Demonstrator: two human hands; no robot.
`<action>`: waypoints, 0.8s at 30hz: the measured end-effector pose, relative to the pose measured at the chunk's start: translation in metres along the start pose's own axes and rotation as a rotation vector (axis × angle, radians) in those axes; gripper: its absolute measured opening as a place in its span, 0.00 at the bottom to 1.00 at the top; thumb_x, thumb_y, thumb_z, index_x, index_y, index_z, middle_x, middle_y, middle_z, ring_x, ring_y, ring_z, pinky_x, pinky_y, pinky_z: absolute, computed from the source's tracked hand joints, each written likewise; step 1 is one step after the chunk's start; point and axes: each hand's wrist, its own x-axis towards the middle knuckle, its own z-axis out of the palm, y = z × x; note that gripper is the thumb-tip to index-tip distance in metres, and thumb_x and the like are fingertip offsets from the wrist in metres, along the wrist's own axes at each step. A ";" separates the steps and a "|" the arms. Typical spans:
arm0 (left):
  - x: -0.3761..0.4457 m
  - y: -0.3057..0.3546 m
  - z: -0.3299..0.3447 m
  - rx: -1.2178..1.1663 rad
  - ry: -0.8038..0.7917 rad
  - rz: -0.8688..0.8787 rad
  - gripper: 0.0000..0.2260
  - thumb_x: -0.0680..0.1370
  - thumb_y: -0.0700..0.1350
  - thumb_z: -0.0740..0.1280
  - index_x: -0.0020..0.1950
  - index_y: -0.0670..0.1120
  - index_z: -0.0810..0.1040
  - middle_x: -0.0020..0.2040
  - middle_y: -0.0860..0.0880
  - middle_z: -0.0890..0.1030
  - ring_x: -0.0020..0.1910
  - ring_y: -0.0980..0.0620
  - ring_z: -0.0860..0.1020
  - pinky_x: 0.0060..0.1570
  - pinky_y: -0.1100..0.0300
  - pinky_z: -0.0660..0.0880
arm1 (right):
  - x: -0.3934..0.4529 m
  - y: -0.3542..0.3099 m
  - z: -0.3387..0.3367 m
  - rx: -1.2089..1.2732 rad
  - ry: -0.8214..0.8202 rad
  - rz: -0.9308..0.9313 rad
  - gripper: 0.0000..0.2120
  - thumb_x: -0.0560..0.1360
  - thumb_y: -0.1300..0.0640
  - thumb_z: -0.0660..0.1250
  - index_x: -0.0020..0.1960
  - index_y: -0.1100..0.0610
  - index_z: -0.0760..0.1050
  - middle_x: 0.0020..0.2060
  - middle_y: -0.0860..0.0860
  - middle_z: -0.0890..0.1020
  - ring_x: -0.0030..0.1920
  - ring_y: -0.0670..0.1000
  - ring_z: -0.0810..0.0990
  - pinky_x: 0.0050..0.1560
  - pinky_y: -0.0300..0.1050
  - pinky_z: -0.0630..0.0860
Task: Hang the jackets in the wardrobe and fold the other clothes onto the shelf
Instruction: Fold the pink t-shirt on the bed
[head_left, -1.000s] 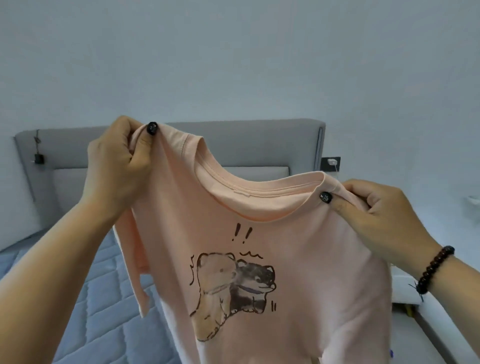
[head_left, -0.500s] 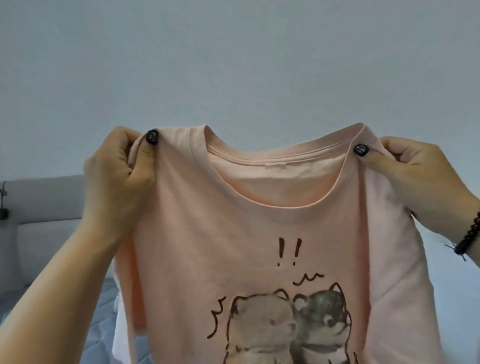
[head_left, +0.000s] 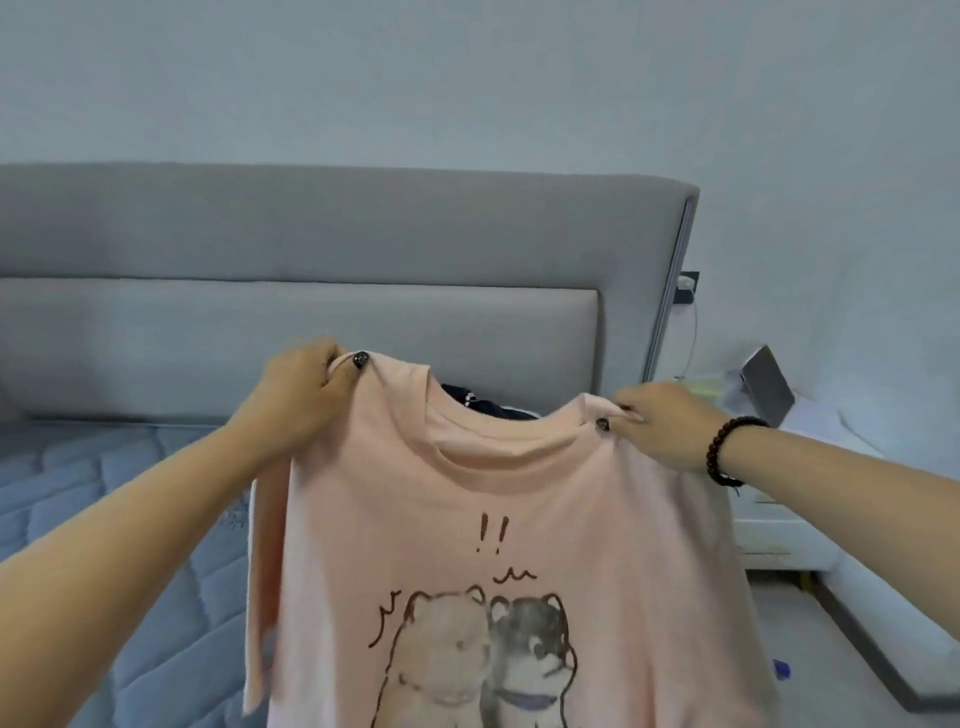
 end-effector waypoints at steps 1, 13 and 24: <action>0.020 -0.009 0.008 0.013 0.030 -0.026 0.13 0.82 0.49 0.59 0.41 0.43 0.70 0.36 0.45 0.75 0.40 0.42 0.72 0.35 0.54 0.61 | 0.027 0.005 0.003 -0.004 0.078 0.035 0.18 0.79 0.50 0.60 0.32 0.52 0.62 0.31 0.48 0.70 0.39 0.56 0.73 0.34 0.46 0.62; -0.005 -0.065 0.195 0.099 -0.353 -0.184 0.39 0.80 0.53 0.64 0.79 0.39 0.44 0.79 0.41 0.49 0.78 0.44 0.48 0.74 0.53 0.46 | 0.096 -0.019 0.174 0.155 -0.005 0.133 0.31 0.75 0.52 0.63 0.75 0.53 0.56 0.71 0.56 0.61 0.71 0.59 0.62 0.66 0.51 0.64; -0.283 -0.095 0.265 0.282 -0.752 -0.323 0.33 0.81 0.61 0.47 0.79 0.47 0.37 0.78 0.45 0.34 0.77 0.44 0.35 0.76 0.48 0.41 | -0.156 -0.052 0.339 0.119 -0.667 0.048 0.35 0.78 0.41 0.55 0.77 0.48 0.41 0.77 0.51 0.37 0.76 0.55 0.36 0.75 0.58 0.43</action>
